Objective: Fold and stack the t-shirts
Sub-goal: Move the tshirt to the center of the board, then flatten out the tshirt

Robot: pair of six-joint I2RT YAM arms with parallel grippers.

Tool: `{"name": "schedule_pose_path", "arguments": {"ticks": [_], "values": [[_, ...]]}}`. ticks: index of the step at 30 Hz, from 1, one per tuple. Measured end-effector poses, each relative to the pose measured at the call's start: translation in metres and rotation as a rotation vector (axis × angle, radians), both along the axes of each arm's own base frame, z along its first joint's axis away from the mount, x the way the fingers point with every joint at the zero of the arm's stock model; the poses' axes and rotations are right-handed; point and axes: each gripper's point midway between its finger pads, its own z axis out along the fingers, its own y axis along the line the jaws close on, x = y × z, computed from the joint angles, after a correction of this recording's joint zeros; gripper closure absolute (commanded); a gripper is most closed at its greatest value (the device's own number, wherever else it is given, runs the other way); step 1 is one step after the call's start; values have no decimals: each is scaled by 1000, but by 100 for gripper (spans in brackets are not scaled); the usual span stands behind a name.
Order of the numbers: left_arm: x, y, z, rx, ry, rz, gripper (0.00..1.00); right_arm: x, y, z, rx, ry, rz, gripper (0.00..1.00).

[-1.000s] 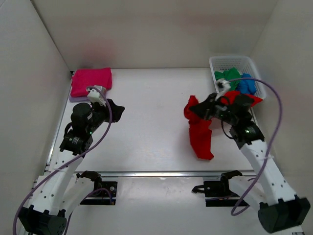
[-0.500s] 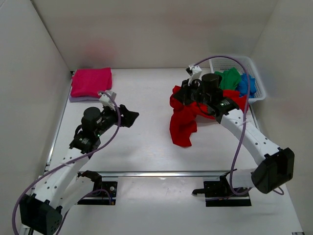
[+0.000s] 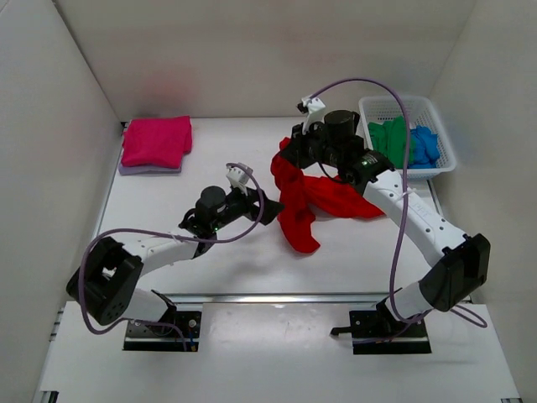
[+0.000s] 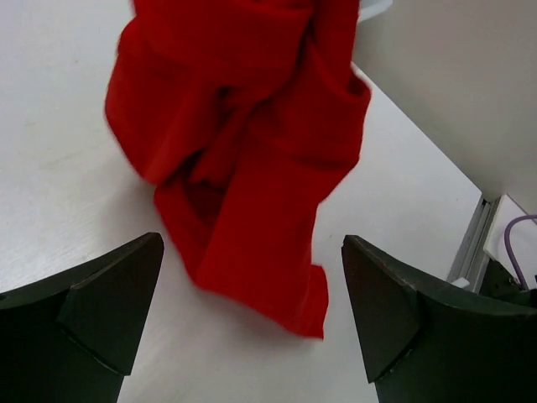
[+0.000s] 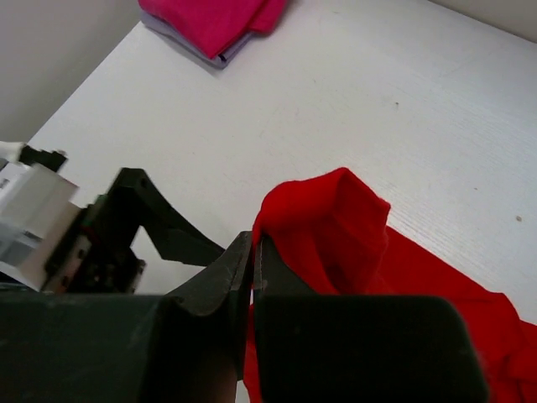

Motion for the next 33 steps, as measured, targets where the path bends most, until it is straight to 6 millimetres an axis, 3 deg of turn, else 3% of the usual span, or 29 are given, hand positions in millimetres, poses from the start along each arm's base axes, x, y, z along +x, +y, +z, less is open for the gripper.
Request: {"name": "schedule_pose_path", "arguments": {"ticks": [6,7,8,9,11,13,16,19,20,21,24,26,30,33], "values": [[14,-20,11,-36,-62,10,1,0,10,-7,-12,17,17,100],[17,-23,13,-41,-68,11,15,1,10,-9,-16,21,17,100],[21,-26,16,-49,-72,12,36,2,11,-12,-19,27,15,100],[24,-28,18,-59,-69,16,43,2,11,-14,-21,29,14,100],[25,-30,20,-73,-68,16,82,4,11,-17,-27,37,13,100],[24,-32,21,-76,-69,16,100,6,11,-20,-32,43,9,100],[22,-29,22,-66,-63,22,100,8,8,-20,-36,50,0,99],[20,-21,25,-44,-58,33,100,14,5,-17,-33,47,-13,80],[19,-17,26,-26,-49,35,100,16,3,-16,-33,43,-18,66],[19,-14,28,-12,-42,35,100,18,0,-16,-33,43,-26,47],[24,-6,54,12,-21,34,100,27,-16,-16,-37,57,-62,20],[34,2,86,2,-31,58,100,38,-38,-19,-39,78,-111,16],[43,37,157,-49,-109,161,100,59,-103,-36,-70,140,-267,18],[38,62,190,-83,-153,221,100,59,-147,-62,-101,217,-368,20]]}}
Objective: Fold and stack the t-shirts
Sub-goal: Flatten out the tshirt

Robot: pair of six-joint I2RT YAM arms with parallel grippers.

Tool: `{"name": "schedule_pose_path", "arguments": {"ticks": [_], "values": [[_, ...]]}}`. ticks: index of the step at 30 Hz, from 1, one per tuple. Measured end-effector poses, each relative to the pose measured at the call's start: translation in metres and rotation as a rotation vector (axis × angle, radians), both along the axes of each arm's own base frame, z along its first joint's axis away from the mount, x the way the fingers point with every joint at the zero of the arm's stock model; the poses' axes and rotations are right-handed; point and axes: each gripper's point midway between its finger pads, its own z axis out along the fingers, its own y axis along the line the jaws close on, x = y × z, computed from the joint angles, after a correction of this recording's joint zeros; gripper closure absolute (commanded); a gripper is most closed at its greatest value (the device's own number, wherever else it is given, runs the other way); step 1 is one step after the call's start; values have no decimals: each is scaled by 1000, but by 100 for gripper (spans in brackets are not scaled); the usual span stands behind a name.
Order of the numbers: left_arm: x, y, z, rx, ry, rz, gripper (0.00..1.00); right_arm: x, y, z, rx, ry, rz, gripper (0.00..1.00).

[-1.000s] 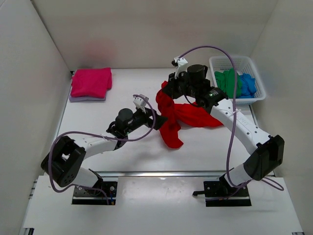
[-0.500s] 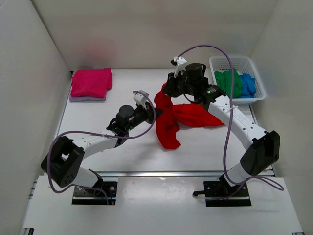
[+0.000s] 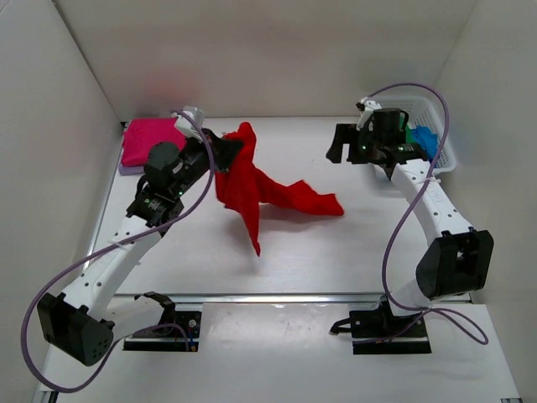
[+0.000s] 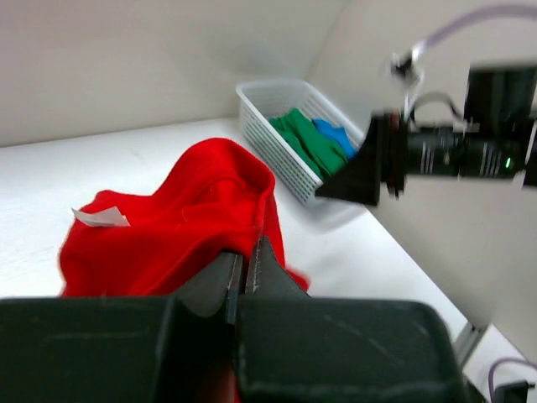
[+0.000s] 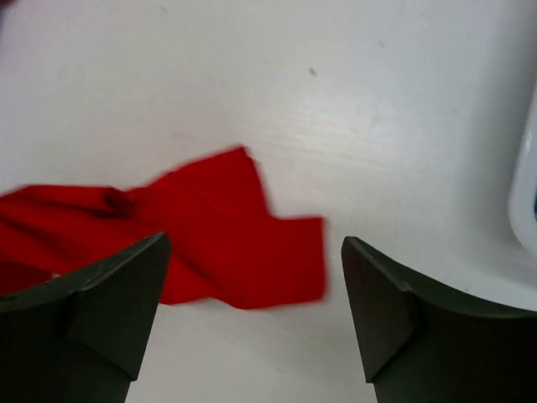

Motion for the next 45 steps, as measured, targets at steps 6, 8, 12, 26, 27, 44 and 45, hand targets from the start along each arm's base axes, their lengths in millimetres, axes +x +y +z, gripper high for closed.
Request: {"name": "schedule_pose_path", "arguments": {"ticks": [6,8,12,26,27,44,45], "values": [[4,9,15,4,28,32,100,-29,-28,-63,-48,170,-30,26],[8,7,13,17,56,30,100,-40,-17,-75,-49,203,15,26],[10,8,8,35,90,34,100,-57,18,-92,-54,218,134,32],[3,35,18,15,84,76,100,-55,95,-175,-143,370,242,47],[3,37,19,12,81,81,100,-51,97,-178,-150,370,238,49],[3,52,14,4,94,100,100,-8,151,-206,-231,372,256,47],[3,53,14,3,94,102,100,-11,151,-209,-238,383,260,47]]}}
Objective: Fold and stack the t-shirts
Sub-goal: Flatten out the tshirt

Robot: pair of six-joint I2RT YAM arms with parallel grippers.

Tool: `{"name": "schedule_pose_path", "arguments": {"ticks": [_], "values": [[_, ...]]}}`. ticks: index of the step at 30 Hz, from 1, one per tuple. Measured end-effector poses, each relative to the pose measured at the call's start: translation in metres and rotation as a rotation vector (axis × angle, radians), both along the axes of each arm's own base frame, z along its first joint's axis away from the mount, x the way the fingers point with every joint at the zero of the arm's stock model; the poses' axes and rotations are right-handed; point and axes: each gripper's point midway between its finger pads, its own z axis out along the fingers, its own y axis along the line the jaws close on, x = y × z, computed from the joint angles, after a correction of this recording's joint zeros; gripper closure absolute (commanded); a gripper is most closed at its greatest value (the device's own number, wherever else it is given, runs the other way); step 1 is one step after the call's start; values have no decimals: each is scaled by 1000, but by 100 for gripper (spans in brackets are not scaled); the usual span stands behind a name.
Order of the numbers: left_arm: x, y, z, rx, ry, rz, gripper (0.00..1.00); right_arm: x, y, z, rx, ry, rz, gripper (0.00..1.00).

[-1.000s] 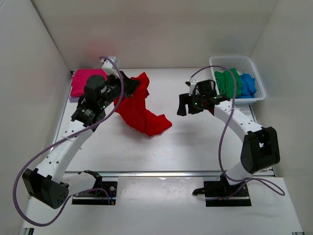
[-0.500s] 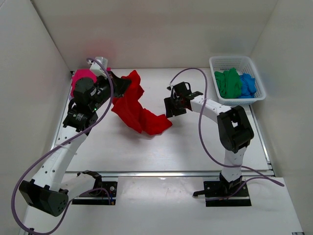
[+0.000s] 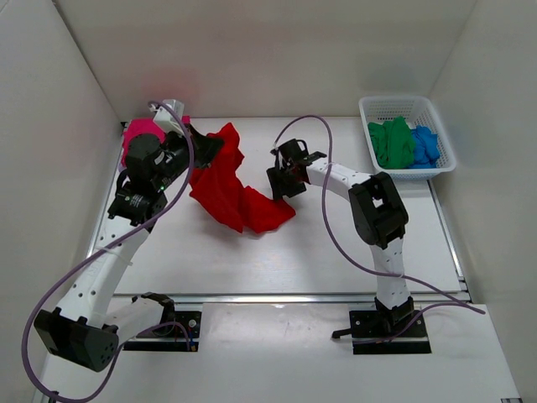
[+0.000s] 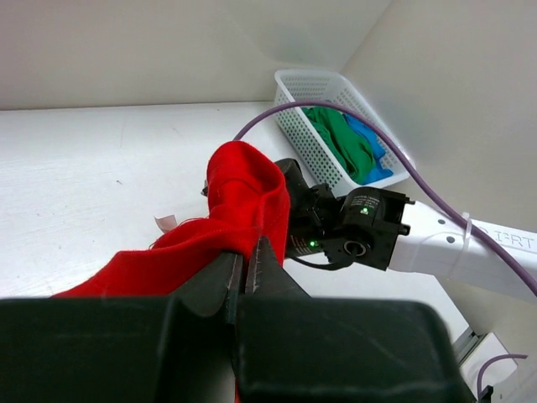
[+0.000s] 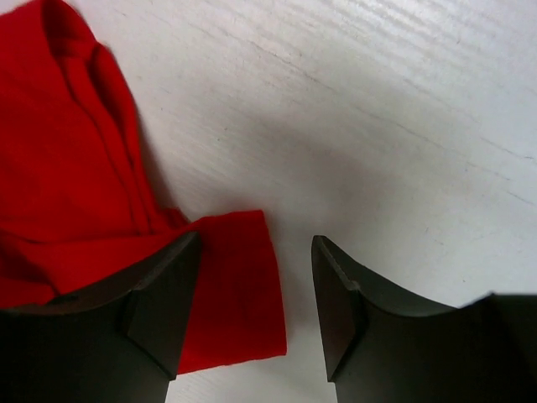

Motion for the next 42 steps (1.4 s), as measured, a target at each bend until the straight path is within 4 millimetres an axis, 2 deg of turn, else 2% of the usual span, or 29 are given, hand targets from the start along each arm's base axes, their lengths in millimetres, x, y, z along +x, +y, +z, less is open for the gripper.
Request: {"name": "schedule_pose_path", "arguments": {"ticks": [2,4,6,7,12,15,16,18,20,22,24,25,26,27,29,31,33,38,40,42], "values": [[0,1,0,-1,1,4,100,-4,-1,-4,-15,16,9,49],[0,3,-2,-3,2,8,100,-7,0,-7,-27,23,22,56],[0,4,-4,-4,8,10,100,-7,4,-8,-37,20,40,92],[-1,4,-6,-4,11,11,100,-8,6,-9,-41,19,49,100],[0,7,-11,1,23,16,100,-11,8,-9,-51,25,57,100],[1,12,-13,24,28,27,100,-12,-2,-3,-79,26,39,100],[2,16,-12,36,29,39,100,-10,-8,5,-84,17,26,100],[5,27,-5,57,21,80,100,-5,-27,32,-84,-32,-19,100],[9,40,12,77,-20,142,100,3,-58,80,-51,-123,-99,100],[11,55,29,100,-67,213,100,9,-107,142,6,-251,-223,100],[11,69,45,125,-105,287,100,14,-169,208,81,-410,-374,100],[11,75,51,133,-123,319,100,10,-202,242,113,-498,-454,100],[10,80,55,139,-134,343,100,5,-230,267,131,-564,-522,100],[9,84,58,142,-142,366,100,-3,-253,291,151,-631,-576,100],[8,92,61,152,-153,402,100,-18,-274,324,175,-723,-625,100],[8,99,65,167,-160,441,100,-32,-279,347,197,-782,-631,100],[9,107,71,185,-171,476,100,-41,-288,361,222,-810,-628,100],[0,121,95,209,-223,537,100,-61,-357,387,200,-874,-772,100],[-5,122,99,210,-236,537,100,-68,-366,396,182,-892,-794,100],[-10,126,102,220,-246,551,100,-73,-361,402,175,-907,-777,100]]}}
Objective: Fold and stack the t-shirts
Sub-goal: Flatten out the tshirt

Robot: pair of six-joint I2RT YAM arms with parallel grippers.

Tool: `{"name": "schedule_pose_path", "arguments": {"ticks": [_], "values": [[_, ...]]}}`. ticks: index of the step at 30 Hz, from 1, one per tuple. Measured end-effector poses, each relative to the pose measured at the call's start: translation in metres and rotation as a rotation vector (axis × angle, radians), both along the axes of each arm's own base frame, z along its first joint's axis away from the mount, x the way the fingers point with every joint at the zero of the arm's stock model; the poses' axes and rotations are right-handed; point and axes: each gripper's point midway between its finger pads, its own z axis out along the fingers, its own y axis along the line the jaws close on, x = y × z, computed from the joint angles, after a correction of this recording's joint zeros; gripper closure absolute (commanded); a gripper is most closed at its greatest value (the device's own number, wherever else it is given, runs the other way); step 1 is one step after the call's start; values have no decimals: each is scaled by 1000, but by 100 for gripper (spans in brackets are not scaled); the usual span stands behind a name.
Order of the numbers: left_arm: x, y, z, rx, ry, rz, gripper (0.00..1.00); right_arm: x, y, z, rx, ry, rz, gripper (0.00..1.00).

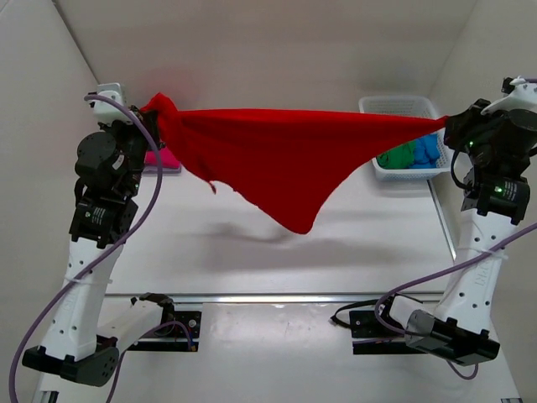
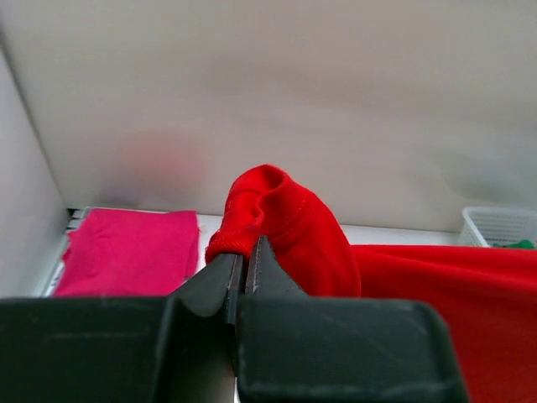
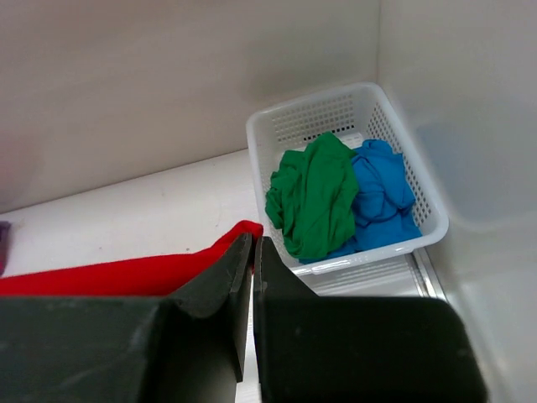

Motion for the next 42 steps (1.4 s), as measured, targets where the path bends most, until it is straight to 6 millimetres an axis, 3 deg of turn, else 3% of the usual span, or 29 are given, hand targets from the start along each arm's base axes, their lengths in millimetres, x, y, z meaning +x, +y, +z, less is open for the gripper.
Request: {"name": "schedule_pose_path", "arguments": {"ticks": [5,10,14,18,23,28,33,38,40,42], "values": [[-10,8,2,28,-3,33,100,-11,9,3,-15,2,22,100],[-15,7,-2,25,4,20,100,-7,18,-1,-17,23,58,100],[-7,4,-31,21,67,9,100,6,25,-8,-36,53,91,100],[10,4,-64,48,174,17,100,11,11,-19,-70,111,28,100],[22,3,-74,72,245,17,100,6,4,-19,-73,117,-2,100],[5,2,-58,64,201,-8,100,-3,9,-10,-79,88,13,100],[-3,1,-37,46,158,-23,100,-7,28,8,-79,43,95,100],[14,-2,-61,31,243,-20,100,18,53,3,-62,65,213,100],[30,-4,-83,29,311,-16,82,37,65,-10,-53,107,258,100],[49,-7,-113,27,394,-13,70,64,78,-38,-35,183,302,100]]}}
